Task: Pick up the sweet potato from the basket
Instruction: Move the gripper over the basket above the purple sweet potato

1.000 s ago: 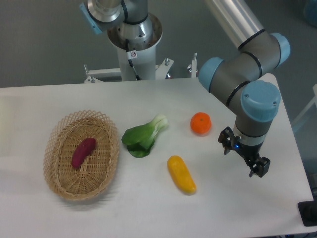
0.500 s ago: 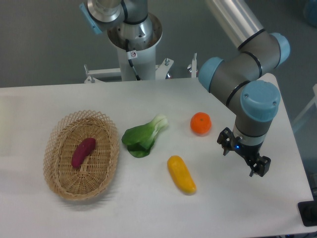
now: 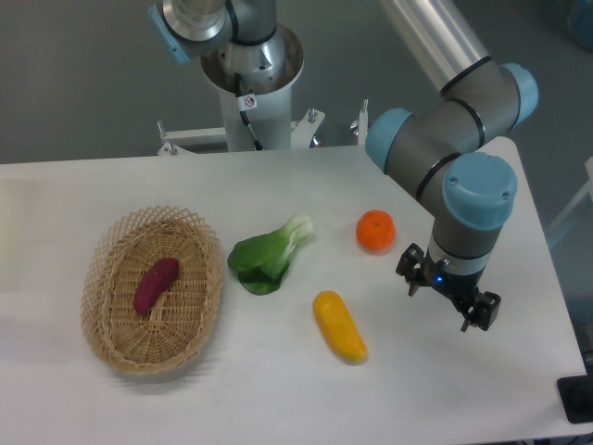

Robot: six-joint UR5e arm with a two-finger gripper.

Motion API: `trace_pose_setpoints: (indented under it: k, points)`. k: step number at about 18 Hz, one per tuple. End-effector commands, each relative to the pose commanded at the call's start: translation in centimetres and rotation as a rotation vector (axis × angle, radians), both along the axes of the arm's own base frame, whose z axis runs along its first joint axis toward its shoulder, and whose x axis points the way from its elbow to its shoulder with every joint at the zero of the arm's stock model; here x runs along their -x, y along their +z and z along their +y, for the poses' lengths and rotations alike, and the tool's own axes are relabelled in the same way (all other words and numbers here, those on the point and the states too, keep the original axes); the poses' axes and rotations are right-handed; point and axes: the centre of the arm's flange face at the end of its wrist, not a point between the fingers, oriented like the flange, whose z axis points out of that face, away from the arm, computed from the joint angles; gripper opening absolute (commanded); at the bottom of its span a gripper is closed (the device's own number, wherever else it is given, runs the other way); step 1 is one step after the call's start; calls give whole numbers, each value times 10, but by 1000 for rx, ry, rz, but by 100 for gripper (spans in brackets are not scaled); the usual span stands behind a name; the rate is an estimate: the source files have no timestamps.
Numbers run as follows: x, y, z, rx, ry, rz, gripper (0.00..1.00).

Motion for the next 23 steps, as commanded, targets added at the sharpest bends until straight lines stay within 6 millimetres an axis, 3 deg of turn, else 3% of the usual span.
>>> trace_pose_setpoints:
  k: [6,15,19,23]
  points:
    - [-67,-3,38,1,-4,-26,100]
    - [-198,-9,71,10,-88,-93,100]
    - [-257,-23,81,39,-119,-120,100]
    - [-301,-35,81,66,-167,-139,100]
